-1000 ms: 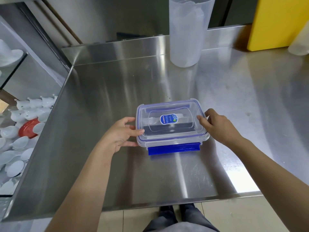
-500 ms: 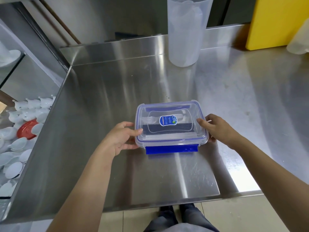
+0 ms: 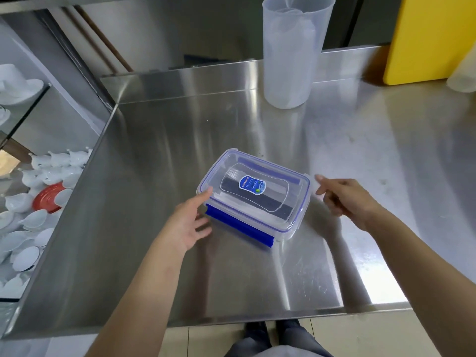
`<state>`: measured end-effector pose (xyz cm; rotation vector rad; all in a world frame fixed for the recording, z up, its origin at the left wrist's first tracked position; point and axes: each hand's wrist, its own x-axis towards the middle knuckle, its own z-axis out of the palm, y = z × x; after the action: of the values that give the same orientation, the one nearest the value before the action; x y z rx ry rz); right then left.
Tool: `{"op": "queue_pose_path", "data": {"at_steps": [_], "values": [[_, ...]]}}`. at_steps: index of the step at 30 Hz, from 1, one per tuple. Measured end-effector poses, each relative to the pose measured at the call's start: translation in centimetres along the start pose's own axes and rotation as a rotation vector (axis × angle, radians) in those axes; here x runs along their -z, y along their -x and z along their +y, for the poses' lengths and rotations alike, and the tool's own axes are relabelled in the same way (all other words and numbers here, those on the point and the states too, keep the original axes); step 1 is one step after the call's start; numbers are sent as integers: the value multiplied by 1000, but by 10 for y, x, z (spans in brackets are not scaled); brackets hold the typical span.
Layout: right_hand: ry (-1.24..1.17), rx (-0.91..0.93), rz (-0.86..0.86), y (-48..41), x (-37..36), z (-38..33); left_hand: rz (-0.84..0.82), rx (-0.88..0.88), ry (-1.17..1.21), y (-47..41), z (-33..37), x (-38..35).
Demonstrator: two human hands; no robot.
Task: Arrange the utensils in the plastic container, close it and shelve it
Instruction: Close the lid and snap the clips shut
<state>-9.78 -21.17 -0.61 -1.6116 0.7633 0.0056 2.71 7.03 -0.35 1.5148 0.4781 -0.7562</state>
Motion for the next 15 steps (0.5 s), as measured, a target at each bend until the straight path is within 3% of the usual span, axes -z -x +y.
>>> {"op": "queue_pose_path", "data": {"at_steps": [3,11,15], "values": [[-77,56,204,-11,-6,-7,-143,120,20,7,-9,-4],[138,10,-110,-30,-32,-27,-217,137,52,17,-42,-32],[123,-13,-117,-28,-36,-26,-169,58,112,18,-50,-41]]}}
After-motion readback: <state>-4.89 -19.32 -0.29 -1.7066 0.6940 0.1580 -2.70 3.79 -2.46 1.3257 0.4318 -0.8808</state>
